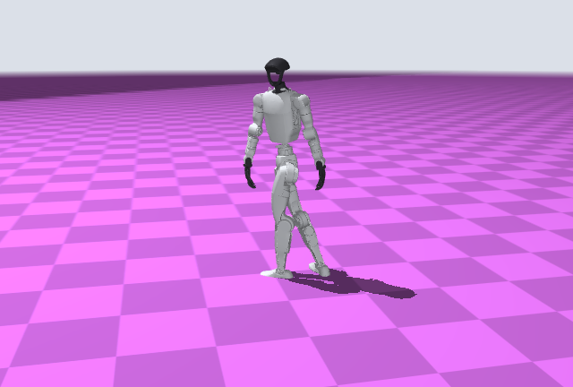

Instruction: In place motions

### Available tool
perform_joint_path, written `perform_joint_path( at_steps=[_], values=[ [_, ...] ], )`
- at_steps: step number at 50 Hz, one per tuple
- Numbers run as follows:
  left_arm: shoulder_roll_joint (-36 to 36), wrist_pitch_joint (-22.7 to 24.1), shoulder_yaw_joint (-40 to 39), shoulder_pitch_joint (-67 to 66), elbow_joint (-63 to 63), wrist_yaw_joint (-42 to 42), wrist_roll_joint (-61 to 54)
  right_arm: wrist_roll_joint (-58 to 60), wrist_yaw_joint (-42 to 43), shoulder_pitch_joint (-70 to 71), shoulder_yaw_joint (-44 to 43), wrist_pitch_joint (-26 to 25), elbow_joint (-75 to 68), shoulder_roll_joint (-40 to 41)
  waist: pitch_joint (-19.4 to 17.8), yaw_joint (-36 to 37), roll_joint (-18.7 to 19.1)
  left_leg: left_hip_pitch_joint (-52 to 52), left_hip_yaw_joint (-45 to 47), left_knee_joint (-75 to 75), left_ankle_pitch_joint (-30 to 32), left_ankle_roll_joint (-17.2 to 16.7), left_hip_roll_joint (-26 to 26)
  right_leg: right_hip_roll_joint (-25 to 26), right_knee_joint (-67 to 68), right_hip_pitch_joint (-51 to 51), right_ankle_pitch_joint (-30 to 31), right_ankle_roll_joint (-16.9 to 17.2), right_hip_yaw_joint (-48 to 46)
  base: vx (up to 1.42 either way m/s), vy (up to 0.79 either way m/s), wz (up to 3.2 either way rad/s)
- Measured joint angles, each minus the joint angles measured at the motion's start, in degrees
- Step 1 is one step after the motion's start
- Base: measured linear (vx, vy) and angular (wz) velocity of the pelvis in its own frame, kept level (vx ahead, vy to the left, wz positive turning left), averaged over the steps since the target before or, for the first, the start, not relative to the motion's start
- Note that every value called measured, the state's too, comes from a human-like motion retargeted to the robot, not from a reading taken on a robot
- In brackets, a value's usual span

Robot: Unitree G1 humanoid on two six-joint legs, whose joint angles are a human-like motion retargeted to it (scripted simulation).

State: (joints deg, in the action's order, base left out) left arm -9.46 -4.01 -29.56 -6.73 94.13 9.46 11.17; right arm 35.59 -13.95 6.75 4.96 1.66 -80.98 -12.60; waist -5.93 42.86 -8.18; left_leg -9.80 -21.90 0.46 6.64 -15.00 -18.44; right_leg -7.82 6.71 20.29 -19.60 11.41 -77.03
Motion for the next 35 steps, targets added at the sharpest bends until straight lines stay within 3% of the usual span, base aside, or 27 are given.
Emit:
perform_joint_path(
  at_steps=[7, 17, 25, 35],
  values=[
    [2.7, 0.4, -0.7, -1.0, 1.1, 0.6, -0.2, 4.1, -3.1, 1.5, 3.9, 2.5, 4.0, 2.6, 0.2, -1.1, -0.6, -0.7, -1.5, -0.4, 0.1, 0.2, 0.3, 0.9, -0.3, -0.8, -0.1, 0.2, -0.9, -0.03, -0.07, 0.11],
    [1.1, 0.5, 2.8, 0.2, -2.2, 1.1, -1.2, 9.6, -3.1, -1.0, 6.1, 2.3, 2.6, 3.1, 2.9, -8.5, -0.5, -0.2, -0.9, -0.2, 0.6, 8.4, 0.7, -0.4, -0.8, -3.3, 0.8, -1.5, 4.2, 0.03, 0.05, -0.66],
    [-1.7, -0.2, 4.3, 0.6, -1.8, 1.2, -1.4, 5.1, -3.2, -2.1, 4.8, -0.6, -1.3, 1.9, 5.7, -17.2, 0.3, 1.3, 3.9, 1.8, -3.7, 15.8, 2.7, -3.4, 1.5, -9.1, 1.5, -5.0, 21.8, 0.17, 0.06, -1.82],
    [-4.1, -0.8, 4.9, -2.8, -3.2, 2.7, 0.4, 5.8, -2.8, 0.3, 7.5, -0.9, 0.6, -0.2, 7.8, -35.5, 6.0, 6.1, 17.5, 4.5, -10.4, 18.6, 10.8, 0.6, 3.6, -16.6, 5.1, -9.6, 47.8, 0.17, -0.08, -2.20]
  ],
)
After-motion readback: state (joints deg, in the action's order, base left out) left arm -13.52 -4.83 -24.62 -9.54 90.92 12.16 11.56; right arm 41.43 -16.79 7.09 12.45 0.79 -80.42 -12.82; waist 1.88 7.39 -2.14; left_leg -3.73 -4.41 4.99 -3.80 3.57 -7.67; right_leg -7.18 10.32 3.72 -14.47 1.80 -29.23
